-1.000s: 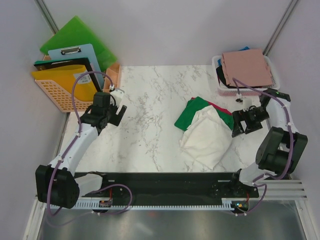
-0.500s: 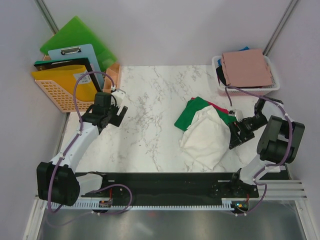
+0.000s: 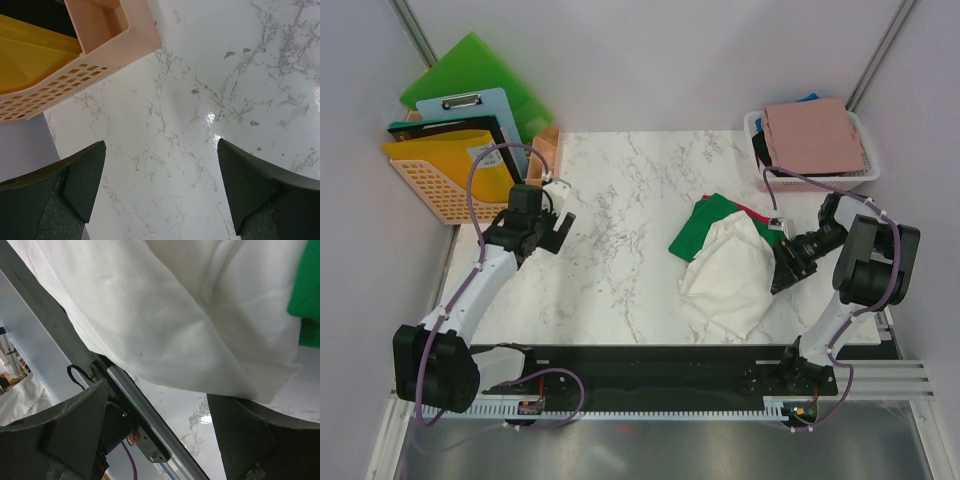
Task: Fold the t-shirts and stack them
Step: Neatly place the folded tshirt to the corner
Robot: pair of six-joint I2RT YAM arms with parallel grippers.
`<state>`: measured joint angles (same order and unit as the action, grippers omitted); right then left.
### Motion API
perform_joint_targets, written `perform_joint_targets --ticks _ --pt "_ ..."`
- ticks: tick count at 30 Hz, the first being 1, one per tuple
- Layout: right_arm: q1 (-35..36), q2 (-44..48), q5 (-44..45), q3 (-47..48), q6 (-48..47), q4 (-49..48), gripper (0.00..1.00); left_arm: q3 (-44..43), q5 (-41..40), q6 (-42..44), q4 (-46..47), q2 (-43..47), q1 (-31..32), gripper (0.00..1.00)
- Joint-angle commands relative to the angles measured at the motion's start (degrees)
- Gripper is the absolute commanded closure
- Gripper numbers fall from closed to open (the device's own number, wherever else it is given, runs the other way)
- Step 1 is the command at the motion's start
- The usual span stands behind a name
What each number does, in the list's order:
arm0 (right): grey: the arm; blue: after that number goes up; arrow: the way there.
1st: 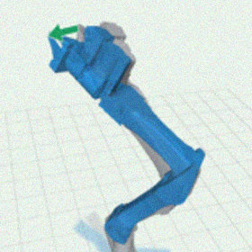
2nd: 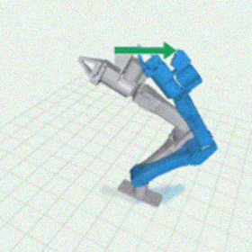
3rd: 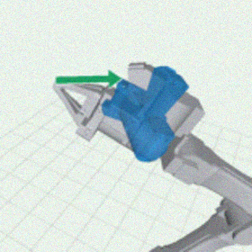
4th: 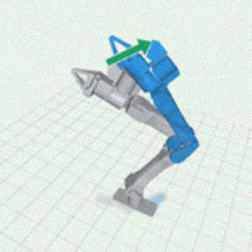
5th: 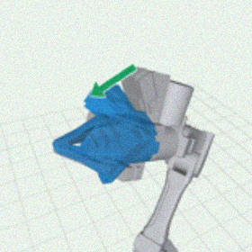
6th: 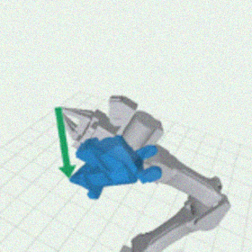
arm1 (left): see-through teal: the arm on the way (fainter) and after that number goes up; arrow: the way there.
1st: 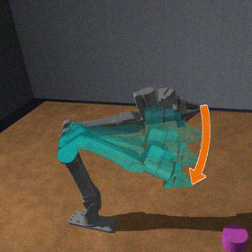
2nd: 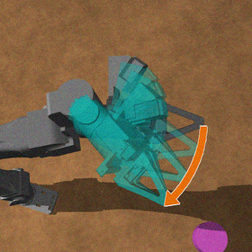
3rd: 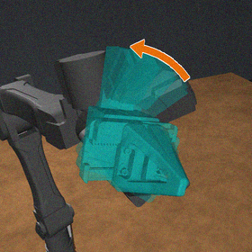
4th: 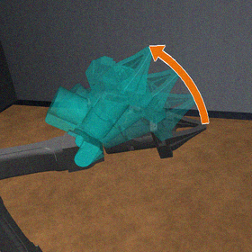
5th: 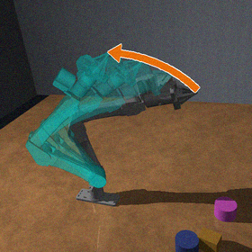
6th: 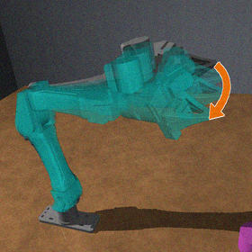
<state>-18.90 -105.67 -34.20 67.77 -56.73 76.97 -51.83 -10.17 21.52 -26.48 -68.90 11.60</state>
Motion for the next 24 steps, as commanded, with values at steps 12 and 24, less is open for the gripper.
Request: perform_joint_targets --ticks 12,24 --pt "-4.05 -0.67 4.58 2.46 -0.58 -2.61 0.12 0.07 0.50 1.34 0.38 2.29 -0.17 0.00" --pt "2.37 -6.57 -1.66 1.58 1.88 -4.72 0.17 -4.23 22.33 0.11 -9.01 0.88 -0.17 0.00"
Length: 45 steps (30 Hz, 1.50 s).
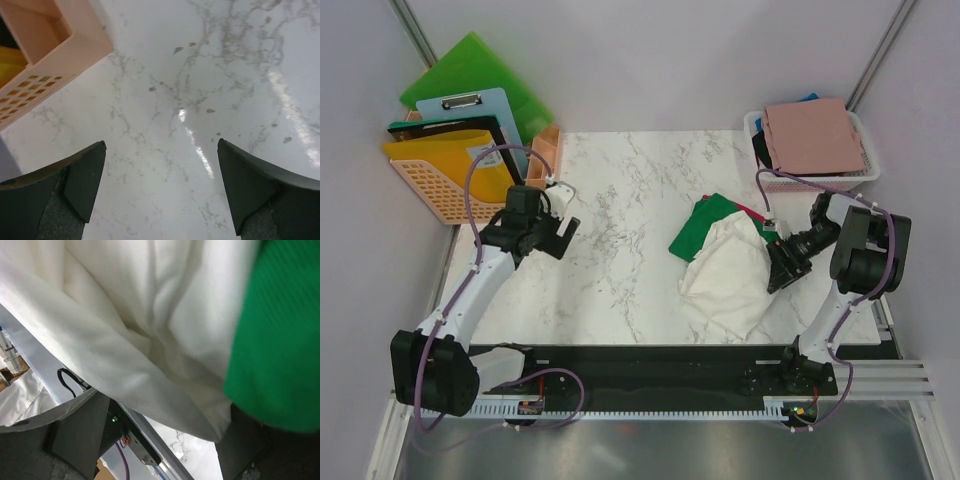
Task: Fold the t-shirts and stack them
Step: Neatly place the folded tshirt to the corner
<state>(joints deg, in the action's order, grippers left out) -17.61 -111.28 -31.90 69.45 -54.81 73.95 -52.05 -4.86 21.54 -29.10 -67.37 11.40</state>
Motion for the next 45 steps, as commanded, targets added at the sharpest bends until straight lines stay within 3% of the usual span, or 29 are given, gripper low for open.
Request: perform_joint_targets --ticks 1,2,8,12,18,26,35,45 --pt "1.08 -1.13 -4.13 0.07 -0.12 -1.62 0.17 -5.41 22.47 -0.27 -8.32 -2.31 0.03 0.00" --pt "1.00 -1.56 -4.22 0.16 -0.13 -1.62 0.17 -8.21 30.27 -0.53 -11.91 -3.11 0.03 0.00" --pt "0.99 -2.27 -4.49 -1.42 -0.56 -1.97 0.18 -13.86 43.51 -4.13 -16.86 -8.20 5.02 0.00" --pt "1.08 -4.37 -5.01 -4.05 -0.30 -3.81 0.19 -14.21 44.67 -5.28 -15.82 -16.78 13.10 0.00" --pt "1.08 -4.38 -6.07 -4.24 -0.30 -5.04 0.21 -17.90 48.89 -8.53 -11.77 -32.52 20.05 0.00" --pt "0.99 -3.06 -5.89 -4.76 -1.27 -5.31 0.19 -30.55 60.22 -11.26 -9.83 -48.28 22.00 0.00" --pt "1.08 -2.80 -5.54 -3.97 -1.01 -4.96 0.20 -44.01 64.44 -12.13 -12.03 -60.31 29.46 0.00" --pt "1.08 -1.83 -5.63 -3.80 -0.92 -4.61 0.19 -37.25 60.94 -13.28 -9.57 -58.58 33.07 0.00"
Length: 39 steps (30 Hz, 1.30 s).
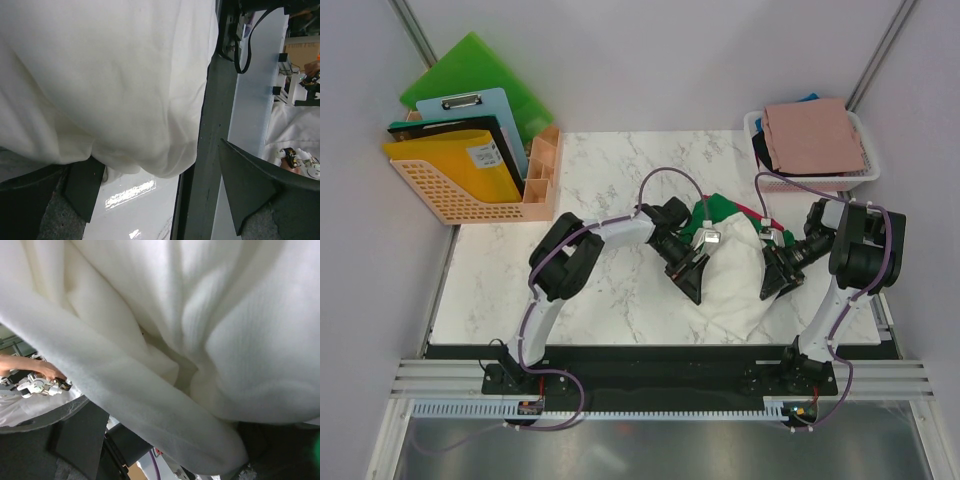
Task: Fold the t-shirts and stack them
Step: Neatly place the folded tshirt to the corner
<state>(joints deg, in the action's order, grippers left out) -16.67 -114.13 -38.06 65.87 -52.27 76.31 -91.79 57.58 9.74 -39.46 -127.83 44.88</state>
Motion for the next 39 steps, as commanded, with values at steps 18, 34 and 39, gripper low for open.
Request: perform_joint_targets --ticks 18,34,39 --pt "0.14 -0.13 -0.17 -3.46 -5.39 -7.14 1.00 -0.67 -4.41 -2.27 -0.17 -3.12 1.79 0.98" --pt "0.05 8.39 -2.80 -2.50 -11.71 1.90 1.00 0.91 -15.82 3.09 -1.05 8.37 1.79 0.98" --pt "0.14 11.38 -3.77 -1.53 -12.50 3.84 1.00 1.96 -18.82 4.06 -1.32 11.81 1.79 0.98"
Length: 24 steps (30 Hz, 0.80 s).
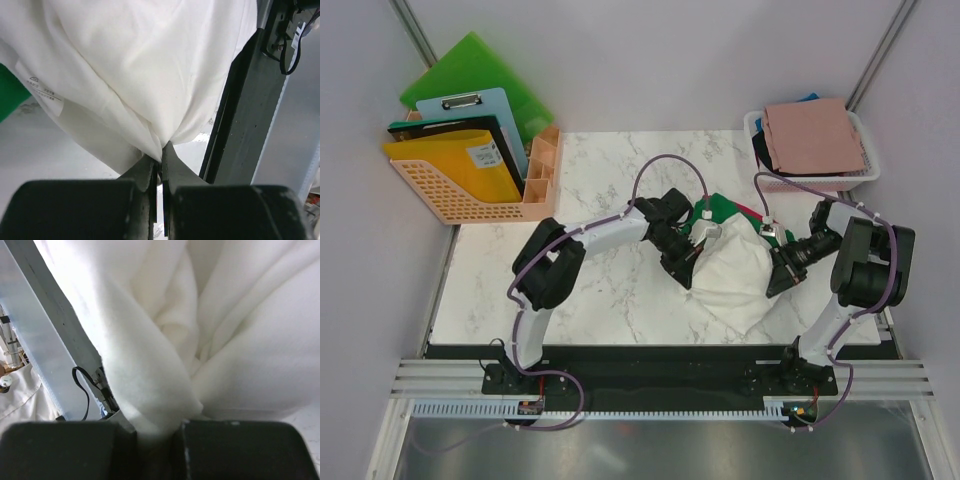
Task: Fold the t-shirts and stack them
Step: Neatly place the folded tshirt to the corner
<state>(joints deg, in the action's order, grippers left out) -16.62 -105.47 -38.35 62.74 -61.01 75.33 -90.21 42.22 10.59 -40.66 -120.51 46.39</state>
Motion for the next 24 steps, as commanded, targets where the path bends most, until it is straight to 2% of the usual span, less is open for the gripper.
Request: perform_joint_targets --ticks 1,14,24 --pt "0.01 2.90 -3.66 2.03 -4.11 5.87 1.00 0.48 -4.24 3.47 -0.12 4.84 0.28 0.98" --pt "1.42 0.18 -6.65 8.01 -4.99 7.81 1.00 -6.11 -9.52 5.49 -1.26 3.09 -0.60 0.98" --pt "5.01 0.09 -8.41 13.55 -3.15 8.17 1.00 -11.91 -9.08 5.67 -1.79 1.77 -7.18 0.98"
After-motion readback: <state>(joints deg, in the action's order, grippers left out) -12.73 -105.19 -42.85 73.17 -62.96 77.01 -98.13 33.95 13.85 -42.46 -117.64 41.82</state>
